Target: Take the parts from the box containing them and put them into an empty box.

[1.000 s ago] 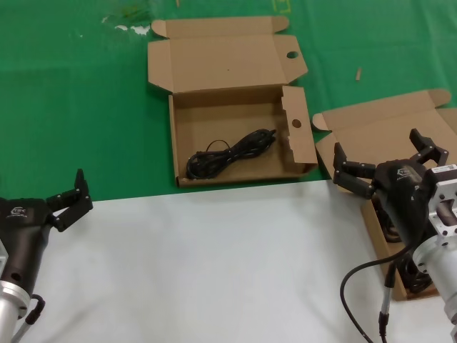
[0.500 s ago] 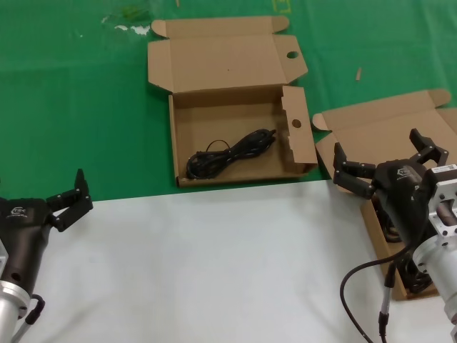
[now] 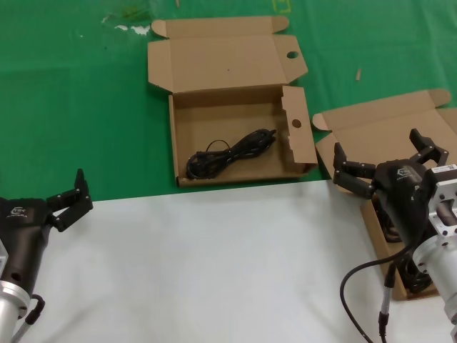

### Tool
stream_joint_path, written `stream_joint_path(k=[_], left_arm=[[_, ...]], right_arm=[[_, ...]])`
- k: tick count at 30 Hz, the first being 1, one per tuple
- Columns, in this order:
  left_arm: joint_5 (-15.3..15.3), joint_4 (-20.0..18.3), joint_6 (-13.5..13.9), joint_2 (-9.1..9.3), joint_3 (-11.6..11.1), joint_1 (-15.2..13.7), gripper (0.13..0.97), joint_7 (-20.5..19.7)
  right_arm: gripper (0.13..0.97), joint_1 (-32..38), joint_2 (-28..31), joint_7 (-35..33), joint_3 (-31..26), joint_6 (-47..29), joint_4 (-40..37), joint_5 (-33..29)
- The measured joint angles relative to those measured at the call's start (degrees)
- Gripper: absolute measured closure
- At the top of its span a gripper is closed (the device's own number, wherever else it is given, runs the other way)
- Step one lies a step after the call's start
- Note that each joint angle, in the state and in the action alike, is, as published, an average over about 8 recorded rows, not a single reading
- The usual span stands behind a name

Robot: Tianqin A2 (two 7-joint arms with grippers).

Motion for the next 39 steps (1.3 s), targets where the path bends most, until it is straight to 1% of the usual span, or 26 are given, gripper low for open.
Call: stream_joint_path(k=[39], left_arm=[[0.0, 0.0, 0.0, 0.0, 0.0, 0.0, 0.132, 0.0]], right_arm=[[0.129, 0.0, 0.0, 0.0, 0.0, 0.0, 0.0, 0.0]])
